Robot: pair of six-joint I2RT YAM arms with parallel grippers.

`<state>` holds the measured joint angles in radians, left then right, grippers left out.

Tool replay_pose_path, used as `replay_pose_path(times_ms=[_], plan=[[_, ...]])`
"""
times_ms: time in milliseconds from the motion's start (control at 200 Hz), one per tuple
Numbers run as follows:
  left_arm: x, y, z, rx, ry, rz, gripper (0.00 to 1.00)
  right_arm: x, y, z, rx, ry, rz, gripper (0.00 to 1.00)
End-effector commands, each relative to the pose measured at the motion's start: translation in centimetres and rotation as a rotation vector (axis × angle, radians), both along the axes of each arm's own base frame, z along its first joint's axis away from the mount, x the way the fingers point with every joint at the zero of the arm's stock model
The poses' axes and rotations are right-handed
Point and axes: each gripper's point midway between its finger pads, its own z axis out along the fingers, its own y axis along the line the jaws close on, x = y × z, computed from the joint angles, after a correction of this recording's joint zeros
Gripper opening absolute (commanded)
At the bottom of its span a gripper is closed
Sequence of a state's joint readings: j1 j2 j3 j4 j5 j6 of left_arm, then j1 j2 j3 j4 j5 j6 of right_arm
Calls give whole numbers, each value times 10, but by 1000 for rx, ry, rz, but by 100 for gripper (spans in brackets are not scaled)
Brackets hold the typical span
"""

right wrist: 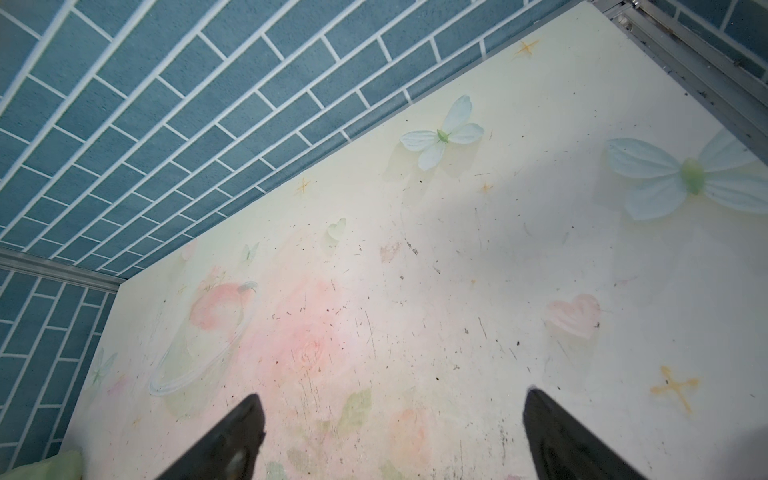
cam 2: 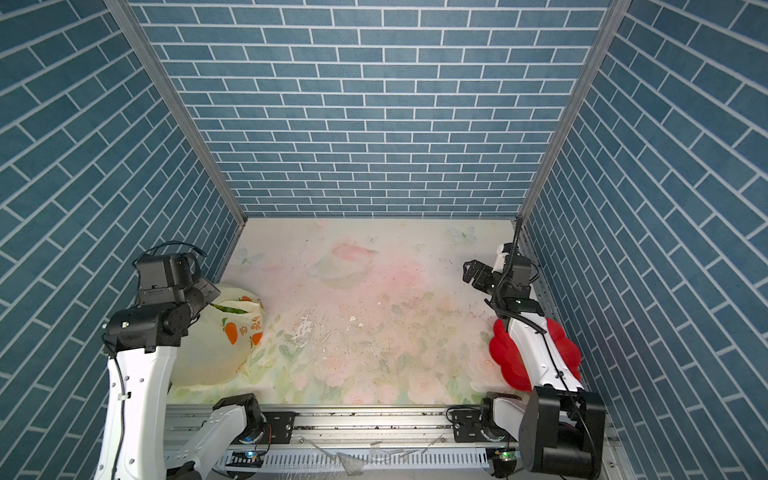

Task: Take the fake fruits out of the plastic bag
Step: 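Carry the bag toward the table center with the left gripper while the right gripper approaches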

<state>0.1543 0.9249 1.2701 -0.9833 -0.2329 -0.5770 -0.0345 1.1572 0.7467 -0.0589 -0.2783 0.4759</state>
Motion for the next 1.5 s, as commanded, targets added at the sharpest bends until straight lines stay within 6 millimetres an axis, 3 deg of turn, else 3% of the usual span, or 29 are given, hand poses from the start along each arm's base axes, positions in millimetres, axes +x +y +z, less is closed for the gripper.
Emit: replay_pose_path(times_ms=[0,145,360,580,770,955,1070,1330,1365,1450,1495], plan=[[38,-18,31,-24,-131,-146,3,2,-5,13,1,-10,-43,97],[76,-53,55,-38,-202,-325,0,2,-8,13,-7,-4,-55,97],[131,-137,74,34,-174,-615,0,1,-8,19,-9,-2,-57,97],[169,-217,84,74,-175,-846,0,1,-1,28,14,-11,-26,97],[175,-297,87,103,-190,-1083,0,0,14,35,-9,-14,33,97],[143,-367,85,184,-206,-1335,0,-4,41,44,-96,-31,120,97],[120,-379,81,232,-227,-1411,0,-4,56,45,-142,-38,167,97],[96,-358,56,242,-229,-1393,0,-4,88,48,-179,-68,280,97],[94,-351,55,244,-234,-1362,6,-5,95,50,-186,-78,306,97],[90,-335,47,231,-233,-1291,36,-9,115,56,-199,-115,384,97],[85,-330,47,205,-245,-1269,46,-12,127,60,-212,-139,427,97]])
